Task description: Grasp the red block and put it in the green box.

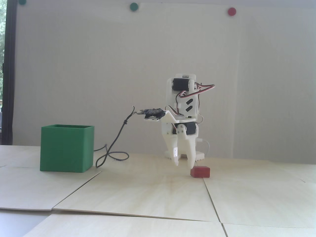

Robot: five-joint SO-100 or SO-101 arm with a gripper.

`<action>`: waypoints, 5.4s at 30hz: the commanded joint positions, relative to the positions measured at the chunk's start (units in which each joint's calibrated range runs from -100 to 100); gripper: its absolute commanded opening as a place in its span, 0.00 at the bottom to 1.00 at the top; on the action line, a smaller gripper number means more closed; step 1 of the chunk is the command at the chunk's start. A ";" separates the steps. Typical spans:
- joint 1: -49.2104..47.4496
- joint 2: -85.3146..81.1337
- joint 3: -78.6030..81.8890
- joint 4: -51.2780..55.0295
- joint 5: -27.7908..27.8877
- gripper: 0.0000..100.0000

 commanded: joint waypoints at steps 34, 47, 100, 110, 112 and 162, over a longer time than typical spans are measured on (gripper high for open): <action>-0.03 -6.67 -5.91 -1.16 -9.61 0.17; 1.02 9.44 -30.22 3.99 -9.25 0.17; -4.85 -11.64 2.88 -6.05 -9.25 0.17; -0.91 -10.69 2.61 -6.81 -9.09 0.17; 0.05 -10.69 2.70 -8.66 -9.15 0.17; 3.67 -0.03 -6.97 -10.77 -16.43 0.17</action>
